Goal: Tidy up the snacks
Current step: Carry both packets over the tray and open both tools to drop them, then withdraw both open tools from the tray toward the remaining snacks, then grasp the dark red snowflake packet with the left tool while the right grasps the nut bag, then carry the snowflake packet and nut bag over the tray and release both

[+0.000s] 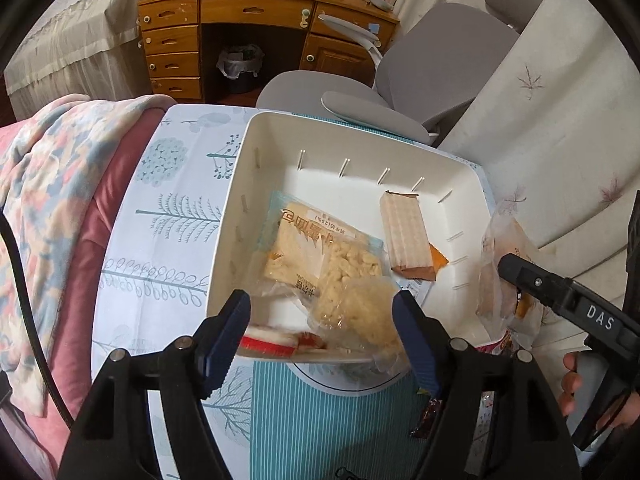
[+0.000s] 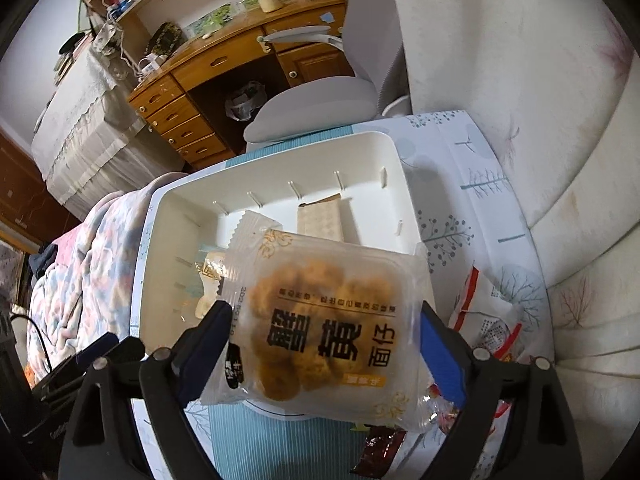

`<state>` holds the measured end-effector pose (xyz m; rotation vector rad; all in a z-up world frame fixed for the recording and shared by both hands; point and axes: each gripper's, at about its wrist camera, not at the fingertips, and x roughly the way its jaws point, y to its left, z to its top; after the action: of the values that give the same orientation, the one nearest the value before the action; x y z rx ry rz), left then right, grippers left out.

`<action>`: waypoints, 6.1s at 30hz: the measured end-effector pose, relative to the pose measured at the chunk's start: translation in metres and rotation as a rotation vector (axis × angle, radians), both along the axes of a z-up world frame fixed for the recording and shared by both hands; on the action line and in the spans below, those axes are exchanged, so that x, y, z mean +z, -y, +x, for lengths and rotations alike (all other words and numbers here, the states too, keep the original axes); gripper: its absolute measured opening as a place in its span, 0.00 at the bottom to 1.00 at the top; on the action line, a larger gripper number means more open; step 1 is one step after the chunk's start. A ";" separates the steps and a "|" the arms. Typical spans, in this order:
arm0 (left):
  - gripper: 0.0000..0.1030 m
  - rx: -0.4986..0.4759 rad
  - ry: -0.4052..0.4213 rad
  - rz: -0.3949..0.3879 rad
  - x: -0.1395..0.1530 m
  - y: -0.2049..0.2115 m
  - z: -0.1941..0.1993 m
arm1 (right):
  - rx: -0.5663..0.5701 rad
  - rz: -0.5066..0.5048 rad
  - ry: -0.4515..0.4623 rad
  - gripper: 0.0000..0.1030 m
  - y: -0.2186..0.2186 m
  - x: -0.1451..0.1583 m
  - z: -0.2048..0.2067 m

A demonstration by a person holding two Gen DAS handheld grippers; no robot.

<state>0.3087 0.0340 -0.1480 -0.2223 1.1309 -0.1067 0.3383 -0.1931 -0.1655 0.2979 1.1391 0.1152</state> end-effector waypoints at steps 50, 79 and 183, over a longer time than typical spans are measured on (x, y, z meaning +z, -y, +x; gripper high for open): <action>0.75 -0.389 -0.022 0.072 0.022 -0.006 -0.150 | -0.411 0.000 0.112 0.91 -0.016 -0.017 -0.235; 0.75 -0.295 -0.170 0.129 -0.048 0.161 -0.138 | 0.148 -0.157 0.129 0.70 0.084 -0.069 -0.181; 0.36 -0.185 -0.013 0.047 0.024 -0.068 0.026 | 0.103 0.107 0.243 0.39 -0.134 -0.007 -0.060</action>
<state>0.3344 0.1018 -0.1236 -0.0760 1.1638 -0.2430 0.2779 -0.0587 -0.1729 0.3112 0.9079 0.2963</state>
